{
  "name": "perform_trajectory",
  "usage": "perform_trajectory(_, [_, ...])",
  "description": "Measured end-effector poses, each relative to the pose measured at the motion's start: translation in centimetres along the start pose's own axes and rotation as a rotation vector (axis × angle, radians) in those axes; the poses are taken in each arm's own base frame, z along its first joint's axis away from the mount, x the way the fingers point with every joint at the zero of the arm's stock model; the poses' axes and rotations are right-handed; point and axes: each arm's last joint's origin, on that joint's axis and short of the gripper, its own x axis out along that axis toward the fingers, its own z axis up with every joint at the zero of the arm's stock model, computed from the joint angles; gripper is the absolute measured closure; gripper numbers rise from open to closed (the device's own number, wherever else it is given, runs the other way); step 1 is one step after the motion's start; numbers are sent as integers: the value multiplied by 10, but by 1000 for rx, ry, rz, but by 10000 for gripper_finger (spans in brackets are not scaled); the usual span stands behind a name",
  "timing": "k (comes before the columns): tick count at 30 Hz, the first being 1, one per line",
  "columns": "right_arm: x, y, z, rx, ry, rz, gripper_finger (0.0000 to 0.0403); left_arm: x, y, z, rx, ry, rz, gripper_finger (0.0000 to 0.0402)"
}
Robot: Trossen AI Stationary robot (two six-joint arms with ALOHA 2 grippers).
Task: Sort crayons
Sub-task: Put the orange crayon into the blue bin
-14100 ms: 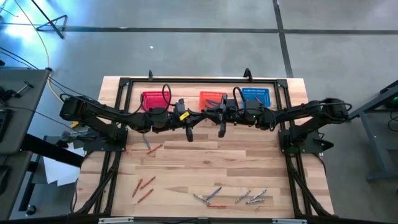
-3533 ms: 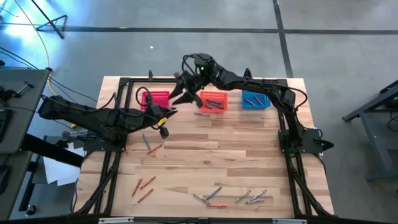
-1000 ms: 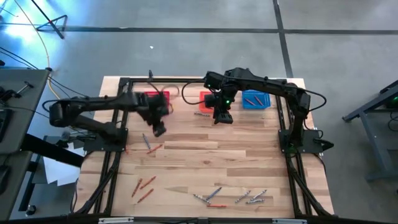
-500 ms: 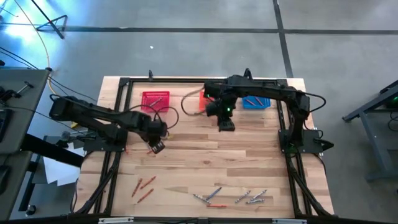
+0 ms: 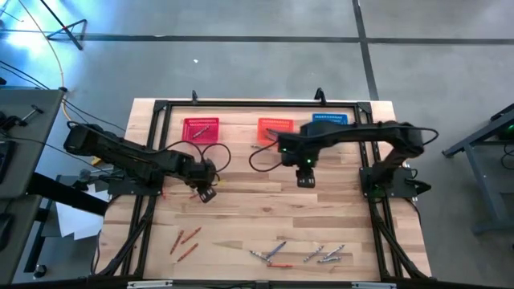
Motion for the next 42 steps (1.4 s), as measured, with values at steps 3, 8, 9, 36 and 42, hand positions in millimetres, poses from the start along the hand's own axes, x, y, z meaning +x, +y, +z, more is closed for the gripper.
perform_trajectory(3, [3,2,-13,30,-87,-20,261,0,0,0,49,0,4,326])
perform_trajectory(8, [12,5,-29,57,-226,1,261,0,-2,4,172,-57,0,326])
perform_trajectory(9, [14,6,-32,59,-245,6,261,0,-3,5,209,-73,-6,326])
perform_trajectory(36, [46,10,-43,58,-358,43,261,2,-5,-10,152,47,22,325])
perform_trajectory(42, [46,10,-43,47,-359,42,261,20,-8,-17,141,127,87,325])
